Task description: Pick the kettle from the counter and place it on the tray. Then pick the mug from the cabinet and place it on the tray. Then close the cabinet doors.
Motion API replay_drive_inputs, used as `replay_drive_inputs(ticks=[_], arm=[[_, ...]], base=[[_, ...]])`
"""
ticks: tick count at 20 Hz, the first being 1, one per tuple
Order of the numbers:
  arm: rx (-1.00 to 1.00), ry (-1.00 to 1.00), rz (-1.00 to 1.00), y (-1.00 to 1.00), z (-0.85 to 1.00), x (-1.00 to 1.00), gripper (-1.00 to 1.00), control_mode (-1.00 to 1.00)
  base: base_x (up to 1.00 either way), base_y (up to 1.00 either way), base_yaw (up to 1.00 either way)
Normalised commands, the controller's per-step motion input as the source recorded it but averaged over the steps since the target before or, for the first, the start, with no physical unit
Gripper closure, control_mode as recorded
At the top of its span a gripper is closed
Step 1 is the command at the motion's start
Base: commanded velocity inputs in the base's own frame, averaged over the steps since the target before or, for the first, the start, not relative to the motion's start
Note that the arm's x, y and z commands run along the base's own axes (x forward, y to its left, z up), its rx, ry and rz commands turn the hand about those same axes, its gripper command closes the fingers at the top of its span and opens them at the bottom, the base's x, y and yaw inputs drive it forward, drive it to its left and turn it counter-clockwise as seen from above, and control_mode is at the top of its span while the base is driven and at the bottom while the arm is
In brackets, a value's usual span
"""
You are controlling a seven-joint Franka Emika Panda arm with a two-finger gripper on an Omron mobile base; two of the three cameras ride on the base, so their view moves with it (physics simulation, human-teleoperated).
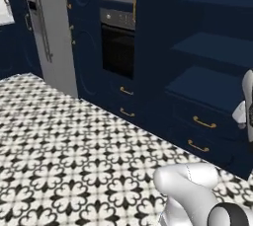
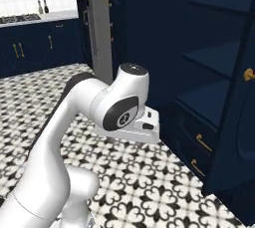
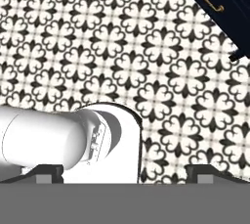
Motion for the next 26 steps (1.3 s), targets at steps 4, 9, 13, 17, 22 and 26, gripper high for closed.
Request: replay_drive_inputs(ticks=[4, 9, 13, 17, 22, 26], arm=[[0.00, 0.00, 0.00, 0.00, 0.00, 0.00, -1.00, 1.00], [0.00, 0.00, 0.00, 0.00, 0.00, 0.00, -1.00, 1.00], [0.00, 0.00, 0.00, 0.00, 0.00, 0.00, -1.00, 1.00], [0.00, 0.00, 0.00, 0.00, 0.00, 0.00, -1.00, 1.00], [0.00, 0.00, 0.00, 0.00, 0.00, 0.00, -1.00, 1.00], [0.00, 0.00, 0.00, 0.00, 0.00, 0.00, -1.00, 1.00]], base=[[0.56, 0.51, -0.49], [0.50, 0.64, -0.51], [0.51, 0.72, -0.58], [0.59, 0.65, -0.57], [0.62, 0.71, -0.50], [0.69, 0.41, -0.42]])
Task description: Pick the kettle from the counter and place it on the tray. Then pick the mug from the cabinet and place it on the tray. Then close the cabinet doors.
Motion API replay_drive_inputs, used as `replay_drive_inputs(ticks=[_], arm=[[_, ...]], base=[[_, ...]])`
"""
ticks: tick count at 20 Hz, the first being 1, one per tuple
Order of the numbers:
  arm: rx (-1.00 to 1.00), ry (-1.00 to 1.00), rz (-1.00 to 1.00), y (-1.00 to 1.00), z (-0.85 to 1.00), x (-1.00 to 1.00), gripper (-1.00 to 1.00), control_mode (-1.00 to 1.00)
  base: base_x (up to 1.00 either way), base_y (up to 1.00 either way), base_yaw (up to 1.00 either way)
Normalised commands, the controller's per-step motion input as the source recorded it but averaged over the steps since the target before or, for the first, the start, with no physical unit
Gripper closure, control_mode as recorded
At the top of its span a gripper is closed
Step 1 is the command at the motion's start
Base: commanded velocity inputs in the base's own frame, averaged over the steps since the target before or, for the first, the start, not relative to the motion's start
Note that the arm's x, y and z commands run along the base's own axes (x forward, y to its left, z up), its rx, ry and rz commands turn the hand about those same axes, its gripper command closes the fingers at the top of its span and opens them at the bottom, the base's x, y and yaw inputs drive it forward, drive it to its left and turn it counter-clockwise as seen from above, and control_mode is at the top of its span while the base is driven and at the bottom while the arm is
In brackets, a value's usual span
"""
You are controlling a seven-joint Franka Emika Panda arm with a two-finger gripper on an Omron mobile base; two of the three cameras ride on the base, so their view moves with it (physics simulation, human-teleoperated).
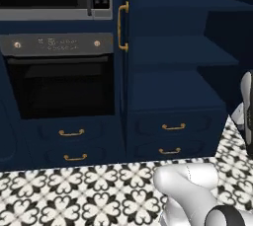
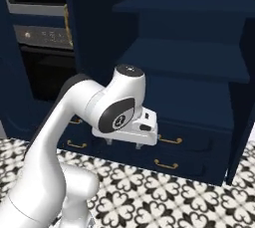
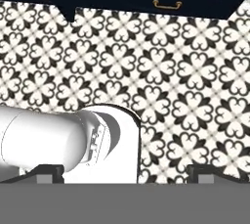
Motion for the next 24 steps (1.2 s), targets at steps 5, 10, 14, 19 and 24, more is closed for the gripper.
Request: replay_drive_inputs(ticks=[5, 10, 14, 19, 24], arm=[[0.00, 0.00, 0.00, 0.00, 0.00, 0.00, -1.00, 1.00], [0.00, 0.00, 0.00, 0.00, 0.00, 0.00, -1.00, 1.00], [0.00, 0.00, 0.00, 0.00, 0.00, 0.00, -1.00, 1.00], [0.00, 0.00, 0.00, 0.00, 0.00, 0.00, -1.00, 1.00], [0.00, 0.00, 0.00, 0.00, 0.00, 0.00, -1.00, 1.00]], base=[[0.71, 0.04, -0.20], [0.74, -0.23, -0.03], [0.55, -0.69, 0.00], [0.27, -0.59, 0.00], [0.00, -0.56, 0.00]])
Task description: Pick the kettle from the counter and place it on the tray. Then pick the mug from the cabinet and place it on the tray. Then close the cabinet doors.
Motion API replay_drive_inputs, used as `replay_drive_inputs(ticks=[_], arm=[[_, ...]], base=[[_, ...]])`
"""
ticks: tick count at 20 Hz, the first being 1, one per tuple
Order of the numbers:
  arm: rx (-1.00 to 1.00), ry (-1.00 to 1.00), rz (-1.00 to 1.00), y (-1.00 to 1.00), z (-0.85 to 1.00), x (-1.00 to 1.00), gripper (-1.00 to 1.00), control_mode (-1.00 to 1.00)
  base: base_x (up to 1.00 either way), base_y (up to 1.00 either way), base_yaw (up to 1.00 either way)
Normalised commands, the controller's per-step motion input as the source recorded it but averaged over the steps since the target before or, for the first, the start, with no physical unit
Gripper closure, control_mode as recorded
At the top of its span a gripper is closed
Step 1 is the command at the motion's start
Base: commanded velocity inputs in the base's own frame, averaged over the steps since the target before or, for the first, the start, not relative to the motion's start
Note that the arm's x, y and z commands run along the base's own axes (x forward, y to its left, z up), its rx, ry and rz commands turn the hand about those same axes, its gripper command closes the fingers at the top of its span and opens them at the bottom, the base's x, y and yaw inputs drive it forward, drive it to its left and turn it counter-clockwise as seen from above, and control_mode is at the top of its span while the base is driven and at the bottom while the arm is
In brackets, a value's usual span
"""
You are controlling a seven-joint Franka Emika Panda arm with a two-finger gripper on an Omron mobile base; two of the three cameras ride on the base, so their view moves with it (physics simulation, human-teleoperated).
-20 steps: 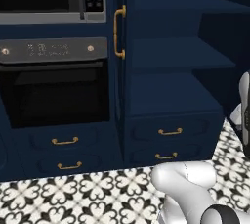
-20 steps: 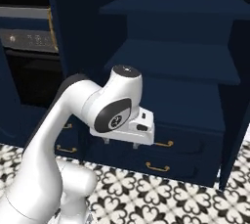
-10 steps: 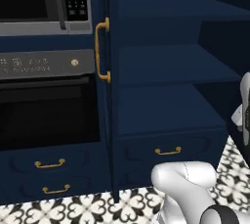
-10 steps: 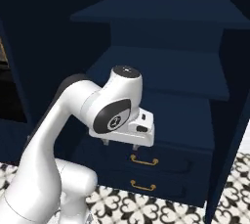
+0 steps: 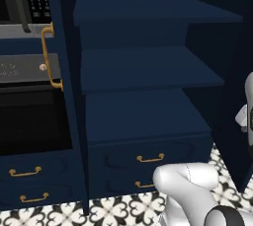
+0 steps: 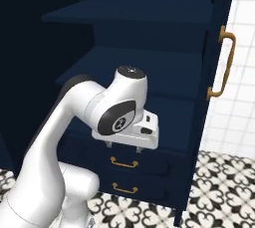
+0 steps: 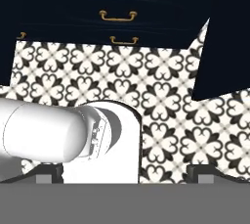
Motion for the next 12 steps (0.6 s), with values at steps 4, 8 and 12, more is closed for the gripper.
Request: replay_drive_inputs(ticks=[4, 8, 12], arm=[[0.00, 0.00, 0.00, 0.00, 0.00, 0.00, -1.00, 1.00], [0.00, 0.00, 0.00, 0.00, 0.00, 0.00, -1.00, 1.00], [0.00, 0.00, 0.00, 0.00, 0.00, 0.00, -1.00, 1.00]], base=[[0.03, -0.11, 0.00], [0.12, 0.00, 0.00], [0.33, 0.00, -0.02]])
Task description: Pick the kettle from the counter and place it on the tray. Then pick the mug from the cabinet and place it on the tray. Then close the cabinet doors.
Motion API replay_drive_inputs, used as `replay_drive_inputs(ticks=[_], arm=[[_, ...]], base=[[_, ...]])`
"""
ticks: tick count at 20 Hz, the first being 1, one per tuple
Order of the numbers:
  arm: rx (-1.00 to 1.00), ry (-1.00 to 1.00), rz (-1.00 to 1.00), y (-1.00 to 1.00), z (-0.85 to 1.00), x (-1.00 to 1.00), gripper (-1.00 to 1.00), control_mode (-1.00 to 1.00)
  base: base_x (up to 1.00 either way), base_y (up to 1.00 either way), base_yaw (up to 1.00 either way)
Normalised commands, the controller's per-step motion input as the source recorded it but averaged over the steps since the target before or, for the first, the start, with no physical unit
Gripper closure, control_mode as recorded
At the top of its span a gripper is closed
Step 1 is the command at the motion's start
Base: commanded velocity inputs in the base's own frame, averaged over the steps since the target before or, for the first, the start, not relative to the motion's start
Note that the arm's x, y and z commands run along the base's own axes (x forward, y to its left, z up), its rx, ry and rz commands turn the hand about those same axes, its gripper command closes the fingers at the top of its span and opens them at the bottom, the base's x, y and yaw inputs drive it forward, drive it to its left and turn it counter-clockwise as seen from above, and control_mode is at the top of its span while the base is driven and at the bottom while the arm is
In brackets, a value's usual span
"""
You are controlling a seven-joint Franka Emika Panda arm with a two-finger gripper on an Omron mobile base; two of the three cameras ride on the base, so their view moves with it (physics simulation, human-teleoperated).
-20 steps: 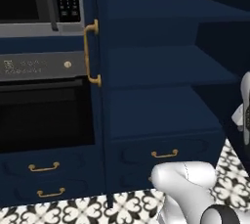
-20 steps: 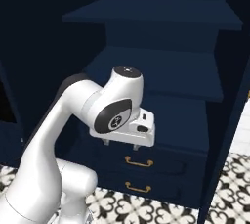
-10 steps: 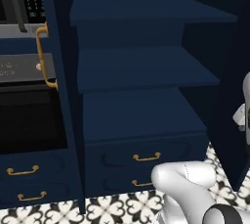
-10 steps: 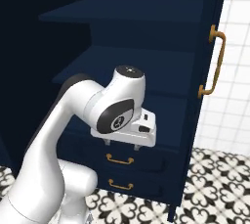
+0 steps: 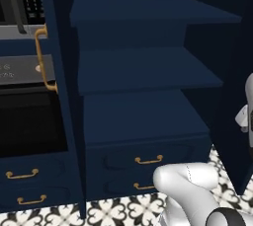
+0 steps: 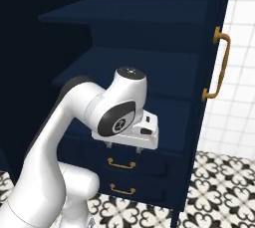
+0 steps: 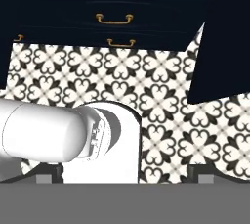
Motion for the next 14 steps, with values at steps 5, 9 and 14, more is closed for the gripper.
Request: replay_drive_inputs(ticks=[5, 9, 14], arm=[[0.00, 0.00, 0.00, 0.00, 0.00, 0.00, -1.00, 1.00], [0.00, 0.00, 0.00, 0.00, 0.00, 0.00, -1.00, 1.00], [0.00, 0.00, 0.00, 0.00, 0.00, 0.00, -1.00, 1.00]], base=[[0.06, 0.03, -0.04], [-0.07, 0.18, -0.15], [-0.09, 0.20, -0.16]])
